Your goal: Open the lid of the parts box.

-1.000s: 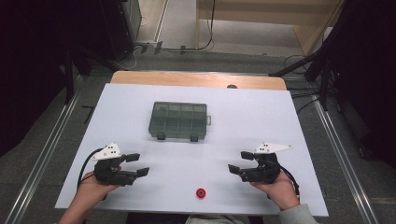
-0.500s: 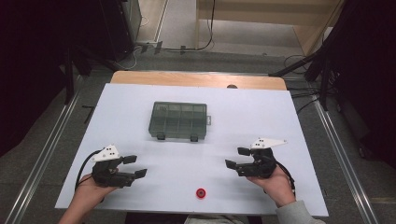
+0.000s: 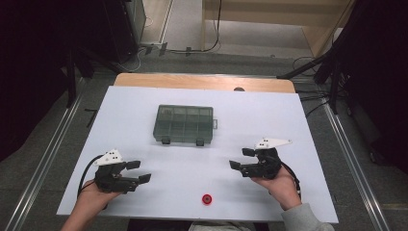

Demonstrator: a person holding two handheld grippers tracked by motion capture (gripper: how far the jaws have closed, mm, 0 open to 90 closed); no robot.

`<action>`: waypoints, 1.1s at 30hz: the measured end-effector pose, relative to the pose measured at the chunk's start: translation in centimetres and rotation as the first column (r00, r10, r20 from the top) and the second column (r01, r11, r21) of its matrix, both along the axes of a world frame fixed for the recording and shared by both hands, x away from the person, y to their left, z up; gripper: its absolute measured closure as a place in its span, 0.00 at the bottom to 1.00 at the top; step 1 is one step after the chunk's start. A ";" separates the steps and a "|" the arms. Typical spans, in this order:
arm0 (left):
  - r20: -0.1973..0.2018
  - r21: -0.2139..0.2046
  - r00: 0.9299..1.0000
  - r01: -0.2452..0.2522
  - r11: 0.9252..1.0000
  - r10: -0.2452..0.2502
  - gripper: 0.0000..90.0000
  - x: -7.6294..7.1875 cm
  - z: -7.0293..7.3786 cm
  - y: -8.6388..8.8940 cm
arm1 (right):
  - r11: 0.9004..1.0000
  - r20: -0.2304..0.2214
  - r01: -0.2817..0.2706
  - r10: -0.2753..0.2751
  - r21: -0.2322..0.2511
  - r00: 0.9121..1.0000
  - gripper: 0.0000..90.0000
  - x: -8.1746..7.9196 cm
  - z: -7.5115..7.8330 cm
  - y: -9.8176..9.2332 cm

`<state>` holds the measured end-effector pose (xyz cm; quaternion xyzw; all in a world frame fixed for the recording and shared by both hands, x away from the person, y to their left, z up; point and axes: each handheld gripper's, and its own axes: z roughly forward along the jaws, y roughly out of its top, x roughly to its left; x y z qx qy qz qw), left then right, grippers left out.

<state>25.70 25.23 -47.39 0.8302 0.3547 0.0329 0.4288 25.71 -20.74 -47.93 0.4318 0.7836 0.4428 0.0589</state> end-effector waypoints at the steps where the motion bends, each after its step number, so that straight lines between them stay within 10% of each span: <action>1: 0.002 0.001 1.000 0.001 1.000 -0.001 0.31 0.0 0.0 0.0 | 1.000 0.000 0.001 -0.001 -0.001 1.000 0.28 0.1 0.0 0.0; 33: -0.006 0.002 1.000 0.015 1.000 -0.015 0.31 -0.3 -0.1 -0.3 | 1.000 0.007 -0.007 0.007 0.003 1.000 0.30 2.9 0.1 2.3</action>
